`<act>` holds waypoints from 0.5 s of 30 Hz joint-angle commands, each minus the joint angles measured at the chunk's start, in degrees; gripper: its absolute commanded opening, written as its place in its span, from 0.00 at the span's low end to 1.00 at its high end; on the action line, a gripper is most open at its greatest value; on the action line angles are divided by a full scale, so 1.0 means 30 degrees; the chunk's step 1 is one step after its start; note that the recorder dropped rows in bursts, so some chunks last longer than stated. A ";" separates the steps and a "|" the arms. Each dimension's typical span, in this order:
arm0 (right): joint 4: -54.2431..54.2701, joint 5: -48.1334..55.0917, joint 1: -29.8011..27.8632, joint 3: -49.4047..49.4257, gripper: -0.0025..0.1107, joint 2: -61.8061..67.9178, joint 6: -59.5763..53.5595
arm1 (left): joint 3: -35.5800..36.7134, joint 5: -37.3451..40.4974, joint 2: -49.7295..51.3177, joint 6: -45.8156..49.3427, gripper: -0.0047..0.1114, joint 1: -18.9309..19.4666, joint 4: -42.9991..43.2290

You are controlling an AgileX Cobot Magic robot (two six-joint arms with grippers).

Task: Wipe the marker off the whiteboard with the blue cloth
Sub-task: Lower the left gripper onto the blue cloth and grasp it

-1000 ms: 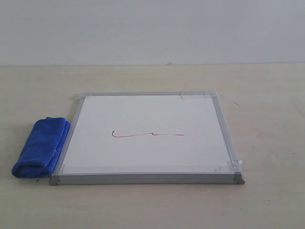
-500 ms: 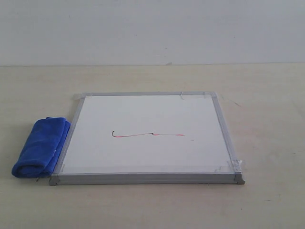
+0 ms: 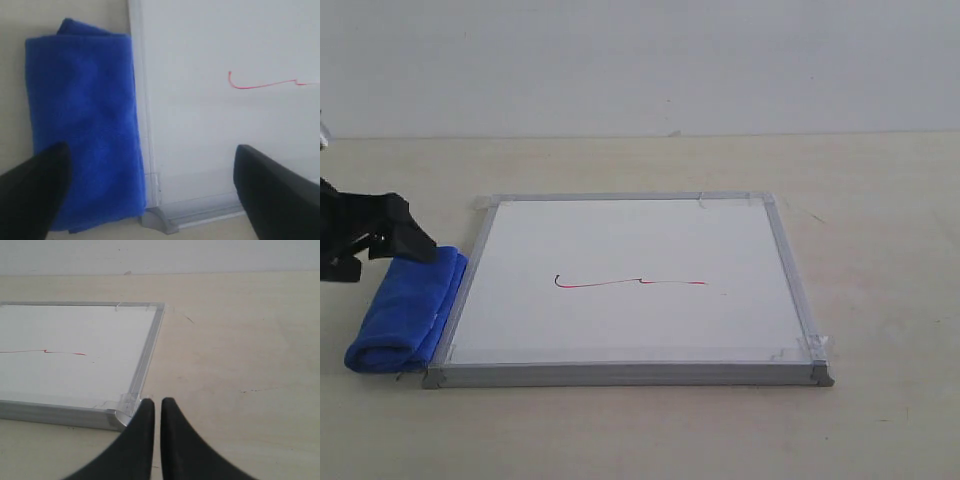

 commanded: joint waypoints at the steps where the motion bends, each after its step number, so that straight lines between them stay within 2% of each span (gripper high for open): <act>1: -0.0069 -0.0214 0.0033 -0.0013 0.03 -0.0024 0.0022 | -0.0149 -0.1373 0.2186 -0.0294 0.75 0.0028 -0.0226; 5: -0.0069 -0.0214 0.0033 -0.0013 0.03 -0.0024 0.0022 | -0.0149 -0.3300 0.3022 0.0683 0.75 0.0028 0.0336; 15: -0.0069 -0.0183 0.0033 -0.0013 0.03 -0.0024 0.0022 | -0.0149 -0.4628 0.3226 0.2284 0.75 -0.1088 0.0460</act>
